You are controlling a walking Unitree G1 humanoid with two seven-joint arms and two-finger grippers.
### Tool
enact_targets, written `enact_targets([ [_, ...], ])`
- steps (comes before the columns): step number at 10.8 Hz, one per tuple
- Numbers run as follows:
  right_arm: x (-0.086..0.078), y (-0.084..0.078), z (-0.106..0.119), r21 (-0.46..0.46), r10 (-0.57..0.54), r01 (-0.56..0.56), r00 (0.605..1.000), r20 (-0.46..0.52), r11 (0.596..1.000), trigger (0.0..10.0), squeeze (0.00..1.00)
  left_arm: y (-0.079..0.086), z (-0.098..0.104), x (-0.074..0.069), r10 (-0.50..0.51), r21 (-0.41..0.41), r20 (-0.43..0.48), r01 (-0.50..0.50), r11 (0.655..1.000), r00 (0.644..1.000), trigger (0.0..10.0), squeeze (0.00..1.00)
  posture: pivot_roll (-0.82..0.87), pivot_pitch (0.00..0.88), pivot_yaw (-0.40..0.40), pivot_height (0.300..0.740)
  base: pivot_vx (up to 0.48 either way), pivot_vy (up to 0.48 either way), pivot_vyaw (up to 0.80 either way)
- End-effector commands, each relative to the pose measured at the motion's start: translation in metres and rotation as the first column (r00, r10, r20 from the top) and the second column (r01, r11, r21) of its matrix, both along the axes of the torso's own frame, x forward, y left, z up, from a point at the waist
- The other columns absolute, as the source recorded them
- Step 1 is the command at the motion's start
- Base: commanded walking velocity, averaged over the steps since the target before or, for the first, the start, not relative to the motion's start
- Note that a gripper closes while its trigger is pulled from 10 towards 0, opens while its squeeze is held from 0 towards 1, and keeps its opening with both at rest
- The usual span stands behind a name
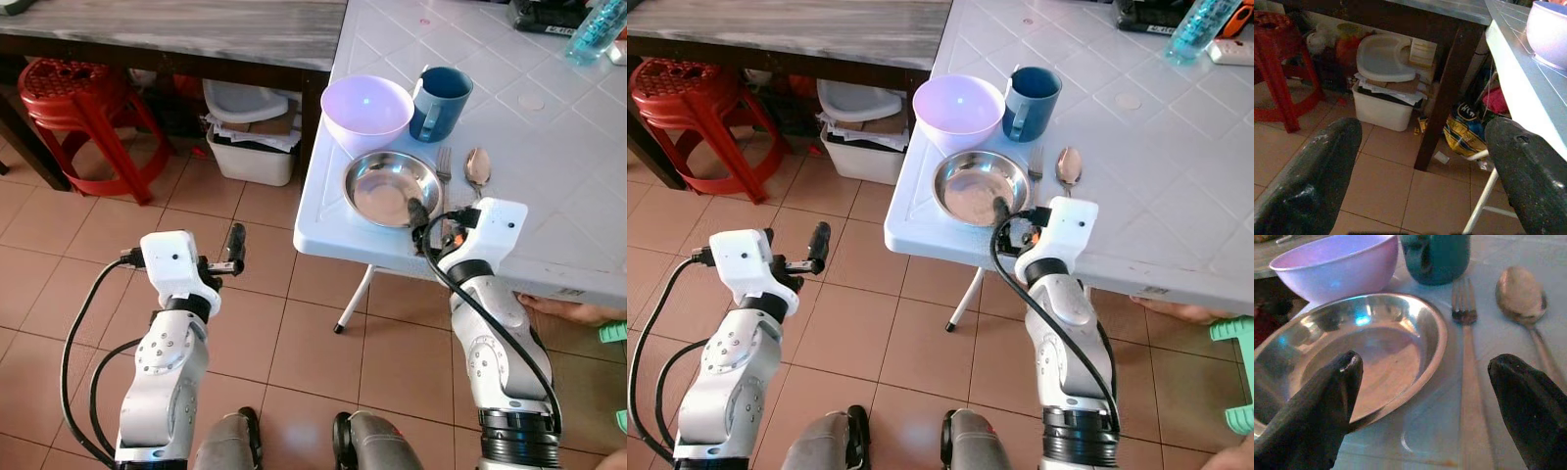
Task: Setting the table
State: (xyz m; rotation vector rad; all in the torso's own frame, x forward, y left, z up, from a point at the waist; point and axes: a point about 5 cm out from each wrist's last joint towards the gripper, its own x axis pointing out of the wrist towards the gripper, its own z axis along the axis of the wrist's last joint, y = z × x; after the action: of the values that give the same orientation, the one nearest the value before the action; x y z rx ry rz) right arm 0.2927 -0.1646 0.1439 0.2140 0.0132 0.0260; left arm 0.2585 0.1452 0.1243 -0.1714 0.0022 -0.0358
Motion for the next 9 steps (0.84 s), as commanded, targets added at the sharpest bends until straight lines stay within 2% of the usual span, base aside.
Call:
enact_targets([
  [1,-0.003,0.001,0.005,0.029,0.013,-0.014,1.000,0.012,0.999,10.0,0.00,0.002,-0.001,-0.003,0.001,0.004,-0.009,-0.001,1.000,1.000,10.0,0.00,-0.03,0.218,0.002,0.740,0.000,0.000,0.00],
  [4,-0.004,0.011,0.006,0.132,0.067,-0.066,0.998,0.002,0.989,10.0,0.00,0.000,-0.001,-0.003,-0.005,0.008,-0.010,0.005,1.000,1.000,10.0,0.00,-0.02,0.220,0.002,0.740,0.000,0.000,0.00],
  [7,-0.004,0.010,0.001,0.266,0.062,-0.045,0.997,-0.056,0.963,9.9,0.00,0.000,0.000,-0.003,-0.010,0.008,-0.009,0.010,1.000,1.000,10.0,0.00,-0.03,0.225,0.001,0.740,0.000,0.000,0.00],
  [8,-0.004,0.009,-0.002,0.308,0.058,-0.033,0.996,-0.072,0.951,3.0,0.00,0.000,0.000,-0.003,-0.011,0.011,-0.009,0.011,1.000,1.000,10.0,0.00,-0.02,0.225,0.002,0.740,0.000,0.000,0.00],
  [9,-0.005,0.011,-0.001,0.322,0.080,-0.053,0.994,-0.069,0.945,0.0,0.00,0.000,0.000,-0.003,-0.011,0.014,-0.008,0.011,1.000,1.000,10.0,0.00,-0.02,0.226,0.004,0.740,0.000,0.000,0.00],
])
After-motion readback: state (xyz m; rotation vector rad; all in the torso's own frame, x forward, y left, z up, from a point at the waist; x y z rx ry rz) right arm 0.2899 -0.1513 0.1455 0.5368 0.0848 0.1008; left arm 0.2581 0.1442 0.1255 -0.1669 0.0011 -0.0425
